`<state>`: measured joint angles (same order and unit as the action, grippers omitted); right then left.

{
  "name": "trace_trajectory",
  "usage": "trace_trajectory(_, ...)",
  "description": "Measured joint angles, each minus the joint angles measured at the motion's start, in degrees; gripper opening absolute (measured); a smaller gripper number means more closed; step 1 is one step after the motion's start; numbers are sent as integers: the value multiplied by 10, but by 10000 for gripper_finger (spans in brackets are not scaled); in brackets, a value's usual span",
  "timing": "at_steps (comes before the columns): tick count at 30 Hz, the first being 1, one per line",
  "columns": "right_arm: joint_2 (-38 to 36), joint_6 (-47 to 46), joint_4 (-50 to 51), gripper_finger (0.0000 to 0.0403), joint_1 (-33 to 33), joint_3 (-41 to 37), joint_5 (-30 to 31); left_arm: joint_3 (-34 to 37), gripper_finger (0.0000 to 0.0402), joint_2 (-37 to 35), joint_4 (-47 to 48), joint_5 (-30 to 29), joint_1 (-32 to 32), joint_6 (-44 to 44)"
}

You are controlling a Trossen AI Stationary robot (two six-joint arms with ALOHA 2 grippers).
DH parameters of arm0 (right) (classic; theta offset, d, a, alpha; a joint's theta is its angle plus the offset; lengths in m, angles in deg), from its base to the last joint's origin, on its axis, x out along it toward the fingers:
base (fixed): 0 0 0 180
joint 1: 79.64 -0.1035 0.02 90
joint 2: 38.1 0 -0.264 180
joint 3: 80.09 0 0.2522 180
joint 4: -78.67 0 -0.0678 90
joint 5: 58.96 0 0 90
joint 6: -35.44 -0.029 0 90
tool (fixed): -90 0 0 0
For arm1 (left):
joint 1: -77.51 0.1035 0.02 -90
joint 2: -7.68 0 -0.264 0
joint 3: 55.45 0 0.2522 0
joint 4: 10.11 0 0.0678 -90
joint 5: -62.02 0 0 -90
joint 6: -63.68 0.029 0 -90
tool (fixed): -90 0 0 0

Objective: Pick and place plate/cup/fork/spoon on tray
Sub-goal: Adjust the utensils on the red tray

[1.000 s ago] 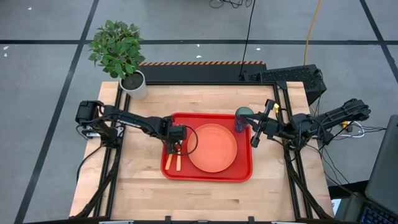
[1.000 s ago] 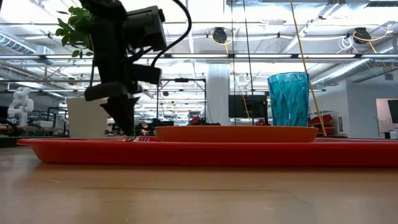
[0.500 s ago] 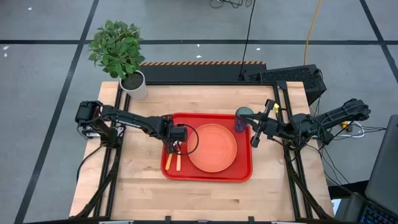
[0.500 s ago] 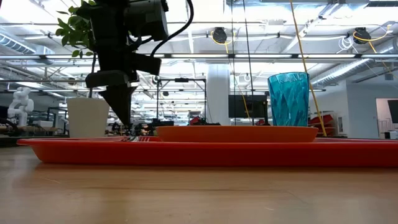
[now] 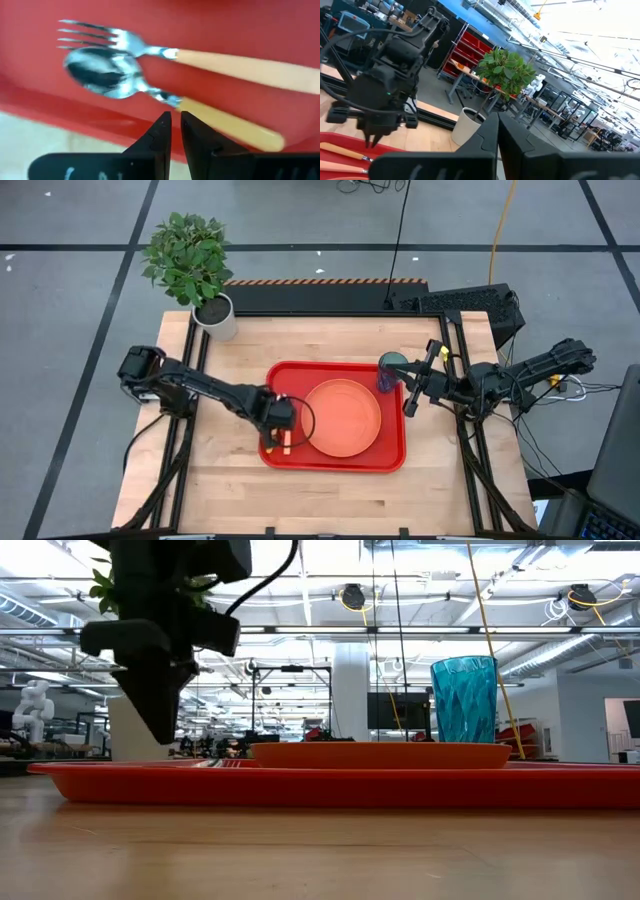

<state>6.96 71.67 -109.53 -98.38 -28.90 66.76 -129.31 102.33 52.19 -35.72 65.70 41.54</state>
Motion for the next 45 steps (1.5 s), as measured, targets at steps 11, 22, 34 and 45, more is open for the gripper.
trace_trajectory(11, 0, -6, -5, 0, 0, 0, 0, 32, 47, 0, -22, -11, -34, 0)
trace_trajectory(22, 0, -5, -5, 0, 0, 0, 0, 83, 47, 1, -93, -8, -37, 24)
trace_trajectory(34, 0, -5, -5, 0, 0, 0, -1, 83, 47, 1, -127, -6, -37, 10)
trace_trajectory(45, 0, -5, -5, 0, 0, 0, 0, 83, 47, 1, -100, -3, -37, 7)
